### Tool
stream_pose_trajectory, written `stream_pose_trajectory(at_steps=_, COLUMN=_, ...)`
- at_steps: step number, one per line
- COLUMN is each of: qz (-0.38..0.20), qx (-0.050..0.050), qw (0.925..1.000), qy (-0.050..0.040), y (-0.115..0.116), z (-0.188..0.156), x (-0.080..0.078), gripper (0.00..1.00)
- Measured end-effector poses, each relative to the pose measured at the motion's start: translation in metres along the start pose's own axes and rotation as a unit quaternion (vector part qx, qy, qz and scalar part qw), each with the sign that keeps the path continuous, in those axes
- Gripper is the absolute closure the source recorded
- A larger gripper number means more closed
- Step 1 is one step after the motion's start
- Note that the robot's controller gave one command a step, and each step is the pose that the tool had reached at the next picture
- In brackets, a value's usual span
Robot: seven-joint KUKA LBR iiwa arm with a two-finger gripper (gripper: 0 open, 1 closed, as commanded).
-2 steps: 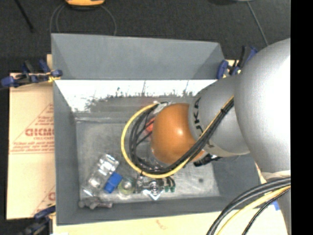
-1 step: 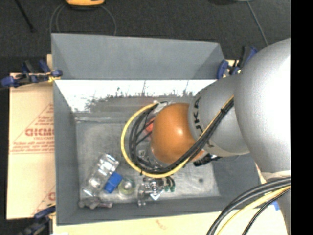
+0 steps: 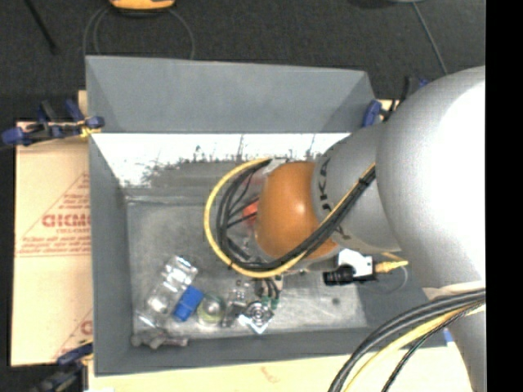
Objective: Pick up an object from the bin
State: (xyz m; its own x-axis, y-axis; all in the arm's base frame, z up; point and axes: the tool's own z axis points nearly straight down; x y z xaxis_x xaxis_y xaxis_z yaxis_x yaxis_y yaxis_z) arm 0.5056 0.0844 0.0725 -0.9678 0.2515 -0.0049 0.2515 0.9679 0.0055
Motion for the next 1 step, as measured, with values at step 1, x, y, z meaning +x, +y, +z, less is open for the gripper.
stream_pose_trajectory(at_steps=1, qz=-0.124, qx=0.0, qw=0.9923, qy=-0.0015, y=0.101, z=-0.0052, x=0.0361, gripper=0.0)
